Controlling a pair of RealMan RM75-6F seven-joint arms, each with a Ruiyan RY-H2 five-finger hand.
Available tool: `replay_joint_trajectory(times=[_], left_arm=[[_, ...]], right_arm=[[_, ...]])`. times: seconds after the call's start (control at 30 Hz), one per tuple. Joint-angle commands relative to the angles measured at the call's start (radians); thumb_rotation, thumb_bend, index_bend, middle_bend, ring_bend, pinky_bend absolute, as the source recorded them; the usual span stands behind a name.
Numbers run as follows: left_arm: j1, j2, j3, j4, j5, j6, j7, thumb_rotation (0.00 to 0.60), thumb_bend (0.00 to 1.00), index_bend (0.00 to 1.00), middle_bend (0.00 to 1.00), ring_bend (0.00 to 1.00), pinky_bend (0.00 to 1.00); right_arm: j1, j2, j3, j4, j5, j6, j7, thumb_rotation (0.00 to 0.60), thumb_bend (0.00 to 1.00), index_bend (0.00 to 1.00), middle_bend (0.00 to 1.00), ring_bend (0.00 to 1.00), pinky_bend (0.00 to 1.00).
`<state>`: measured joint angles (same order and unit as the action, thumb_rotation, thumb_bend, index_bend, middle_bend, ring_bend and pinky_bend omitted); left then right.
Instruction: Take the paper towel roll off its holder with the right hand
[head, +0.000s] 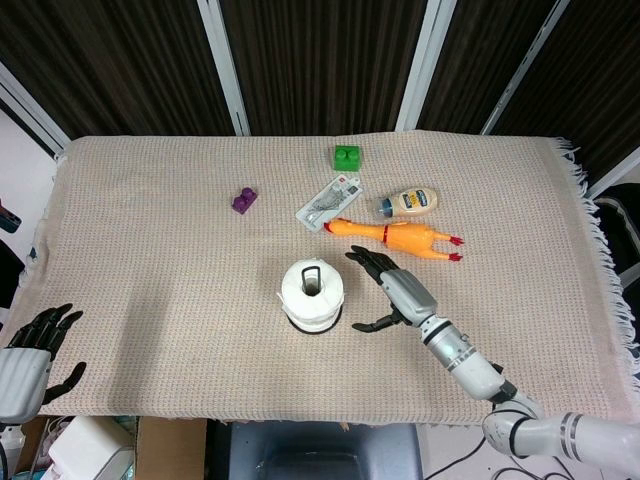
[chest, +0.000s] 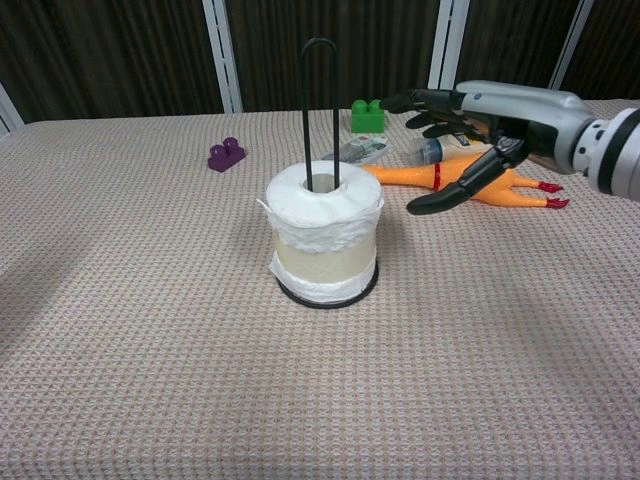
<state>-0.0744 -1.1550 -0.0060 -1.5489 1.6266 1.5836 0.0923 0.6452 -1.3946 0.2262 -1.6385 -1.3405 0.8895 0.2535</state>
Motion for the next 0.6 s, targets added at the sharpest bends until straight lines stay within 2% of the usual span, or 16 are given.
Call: replay_joint_trajectory(times=[0.03,0.3,0.5,0.6], left_arm=[[-0.001,-0.001,0.0,-0.001,0.001,-0.001,0.002,0.6,0.31,0.18,0.12,0.12,0.28],[-0.006,-0.003,0.004,-0.002,0.007,-0.014,0.016,0.6,0.3,0.18,0.12,0.12,0.28],[-0.009,-0.002,0.006,-0.004,0.01,-0.021,0.019,0.6,0.3,0.18,0.12,0.12,0.28],[-0.008,-0.001,0.008,-0.004,0.013,-0.02,0.016,0.6,0.3,0.18,0.12,0.12,0.28]], right_arm=[[0.027,-0.028,0.015,0.022,0.027,-0.02,-0.014,0.6,0.08,0.0,0.06,0.02,0.13],[0.084,-0.074,0.026,0.071,0.093,-0.101,0.006,0.6,0.08,0.0,0.06,0.02,0.13],[0.099,-0.082,0.026,0.05,0.062,-0.145,0.129,0.6,0.08,0.0,0.06,0.02,0.13],[0.107,-0.101,0.02,0.073,0.037,-0.139,0.145,0.6,0.08,0.0,0.06,0.02,0.13]])
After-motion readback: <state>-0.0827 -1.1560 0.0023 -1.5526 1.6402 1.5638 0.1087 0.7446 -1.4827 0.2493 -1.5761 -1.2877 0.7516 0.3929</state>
